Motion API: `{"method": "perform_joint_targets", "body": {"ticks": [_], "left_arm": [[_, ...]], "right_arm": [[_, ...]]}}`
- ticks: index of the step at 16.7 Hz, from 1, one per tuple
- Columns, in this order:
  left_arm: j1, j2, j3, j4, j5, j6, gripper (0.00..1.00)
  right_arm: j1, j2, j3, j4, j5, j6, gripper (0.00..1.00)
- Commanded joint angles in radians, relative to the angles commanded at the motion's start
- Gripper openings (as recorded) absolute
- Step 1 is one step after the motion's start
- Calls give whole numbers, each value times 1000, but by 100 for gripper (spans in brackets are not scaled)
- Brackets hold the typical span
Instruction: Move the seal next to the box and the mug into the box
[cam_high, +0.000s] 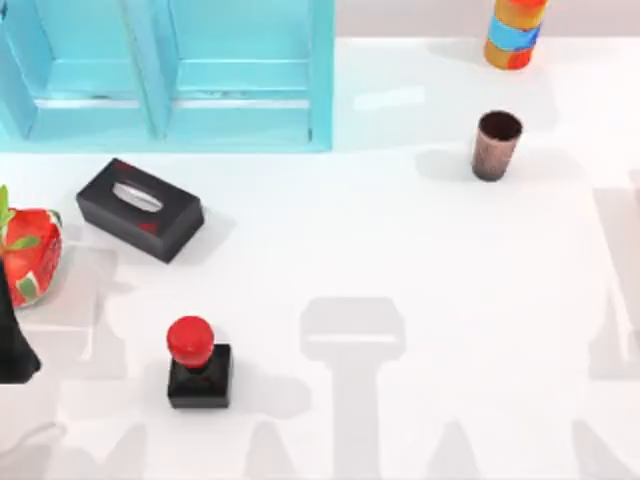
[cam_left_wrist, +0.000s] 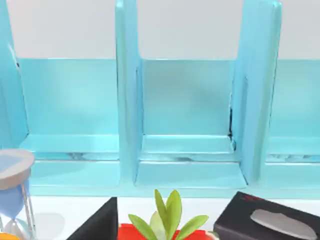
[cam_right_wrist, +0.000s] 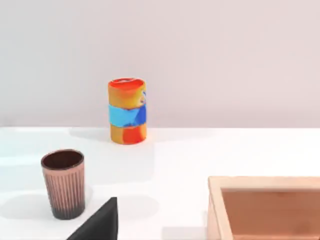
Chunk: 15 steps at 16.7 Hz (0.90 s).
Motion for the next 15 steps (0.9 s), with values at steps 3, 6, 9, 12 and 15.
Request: {"method": "perform_joint_targets", "body": {"ticks": [3,6,9,12,15], "left_arm": [[0,0,0,0,0,0,100],[0,0,0,0,0,0,100],[0,0,0,0,0,0,100],[0,0,0,0,0,0,100],[0,0,0,0,0,0,100]], "right_arm": [[5,7,8,-6,-1,3,100],[54,89,93,-67,-12,34,100],[150,256,274,-189,-32,95,100],[278,490,547,-354,-55,180,100],[421,772,891,-546,-72,284,100]]}}
